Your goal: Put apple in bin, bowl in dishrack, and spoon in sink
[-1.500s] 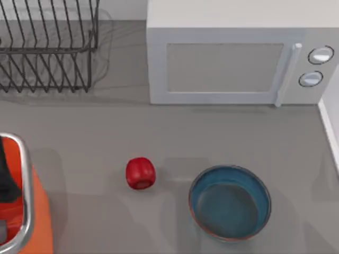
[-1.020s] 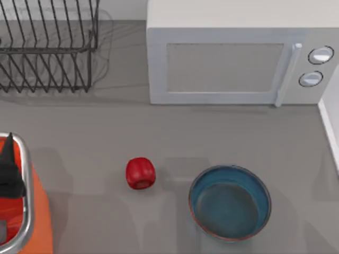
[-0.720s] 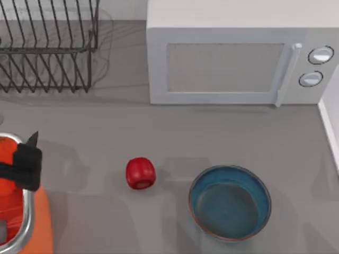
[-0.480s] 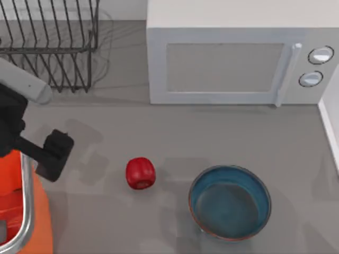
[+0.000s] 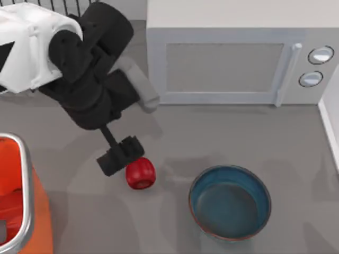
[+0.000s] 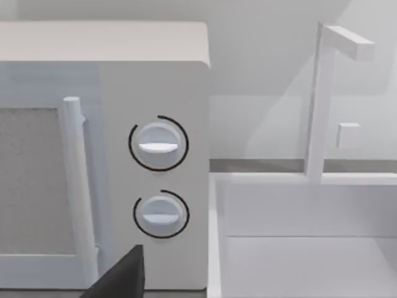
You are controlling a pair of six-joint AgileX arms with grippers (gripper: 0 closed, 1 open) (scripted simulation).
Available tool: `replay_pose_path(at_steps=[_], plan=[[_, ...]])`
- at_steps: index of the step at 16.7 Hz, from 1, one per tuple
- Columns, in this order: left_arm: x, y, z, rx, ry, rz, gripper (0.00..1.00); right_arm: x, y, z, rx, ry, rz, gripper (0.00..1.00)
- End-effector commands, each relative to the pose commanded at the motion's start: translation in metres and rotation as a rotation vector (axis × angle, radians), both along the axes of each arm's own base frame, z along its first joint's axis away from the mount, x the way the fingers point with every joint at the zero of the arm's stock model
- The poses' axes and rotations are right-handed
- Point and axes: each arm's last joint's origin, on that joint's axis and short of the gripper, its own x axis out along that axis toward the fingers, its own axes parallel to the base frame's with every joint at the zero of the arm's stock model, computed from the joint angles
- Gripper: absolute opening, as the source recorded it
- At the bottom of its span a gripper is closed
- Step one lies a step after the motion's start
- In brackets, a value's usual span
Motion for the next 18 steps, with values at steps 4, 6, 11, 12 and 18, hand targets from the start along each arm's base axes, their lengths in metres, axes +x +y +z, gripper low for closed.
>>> replay_pose_path(at_steps=[4,6,11,12,18], plan=[[0.019,-0.048,-0.032,0.136,0.164,-0.163,1.0,0.0,0.0,0.0,0.0,0.0,0.0,1.0],[0.023,-0.063,-0.045,0.179,0.214,-0.215,1.0,0.0,0.0,0.0,0.0,0.0,0.0,1.0],[0.025,-0.072,-0.053,0.203,0.243,-0.244,1.0,0.0,0.0,0.0,0.0,0.0,0.0,1.0],[0.025,-0.072,-0.053,0.203,0.243,-0.244,1.0,0.0,0.0,0.0,0.0,0.0,0.0,1.0],[0.026,-0.07,-0.084,0.203,0.242,-0.244,1.0,0.0,0.0,0.0,0.0,0.0,0.0,1.0]])
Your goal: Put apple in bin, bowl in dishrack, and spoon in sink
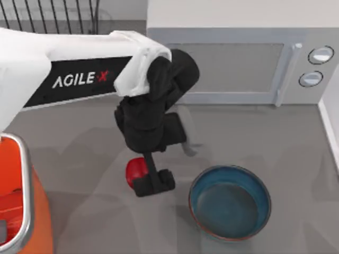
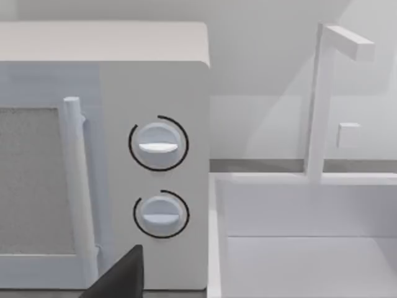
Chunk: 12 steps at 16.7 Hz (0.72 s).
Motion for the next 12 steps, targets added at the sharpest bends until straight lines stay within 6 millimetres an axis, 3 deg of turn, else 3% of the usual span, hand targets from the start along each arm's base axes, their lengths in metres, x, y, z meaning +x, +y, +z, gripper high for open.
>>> replay_pose_path(at_steps=[4,8,12], plan=[[-0.001,0.003,-0.035,-0.001,-0.001,0.0,1.0,0.0,0.0,0.0,0.0,0.0,0.0,1.0],[-0.001,0.004,-0.039,0.0,0.001,0.0,1.0,0.0,0.0,0.0,0.0,0.0,0.0,1.0],[-0.001,0.004,-0.039,0.0,0.001,0.0,0.7,0.0,0.0,0.0,0.0,0.0,0.0,1.0]])
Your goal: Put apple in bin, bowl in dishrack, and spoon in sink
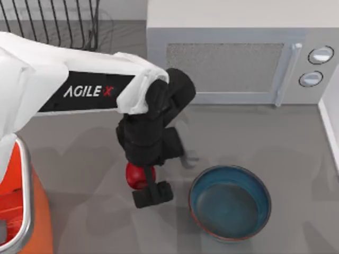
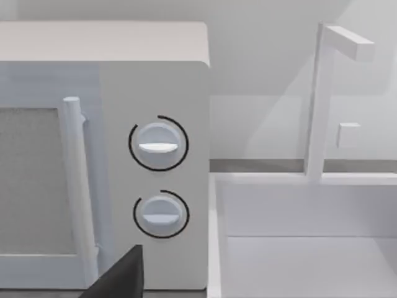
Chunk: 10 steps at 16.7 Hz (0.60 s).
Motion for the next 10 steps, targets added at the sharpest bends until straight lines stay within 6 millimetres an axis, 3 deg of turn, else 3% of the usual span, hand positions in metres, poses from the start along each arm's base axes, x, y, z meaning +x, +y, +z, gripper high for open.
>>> replay_pose_path(at_steps=[9,10], plan=[[0.0,0.0,0.0,0.0,0.0,0.0,0.02,0.0,0.0,0.0,0.0,0.0,0.0,1.0],[0.0,0.0,0.0,0.0,0.0,0.0,0.0,0.0,0.0,0.0,0.0,0.0,0.0,1.0]])
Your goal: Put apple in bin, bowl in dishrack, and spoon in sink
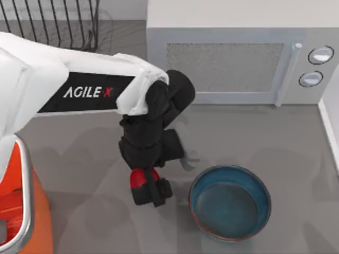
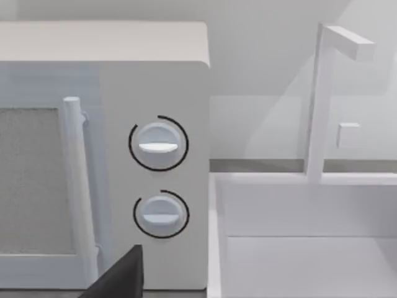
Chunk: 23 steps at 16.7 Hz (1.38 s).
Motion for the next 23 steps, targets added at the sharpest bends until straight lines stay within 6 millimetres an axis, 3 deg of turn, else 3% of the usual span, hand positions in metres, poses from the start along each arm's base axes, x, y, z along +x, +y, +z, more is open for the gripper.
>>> replay_pose_path(at_steps=[7,10,18,20,23], plan=[[0.0,0.0,0.0,0.0,0.0,0.0,0.0,0.0,0.0,0.0,0.0,0.0,0.0,1.0],[-0.003,-0.003,0.01,-0.024,0.017,0.007,0.0,0.0,0.0,0.0,0.0,0.0,0.0,1.0],[-0.004,-0.002,0.096,-0.015,0.028,0.009,0.0,0.0,0.0,0.0,0.0,0.0,0.0,1.0],[-0.004,-0.001,0.105,-0.022,0.02,0.011,0.0,0.0,0.0,0.0,0.0,0.0,0.0,1.0],[-0.004,-0.001,0.103,-0.019,0.022,0.01,0.0,0.0,0.0,0.0,0.0,0.0,0.0,1.0]])
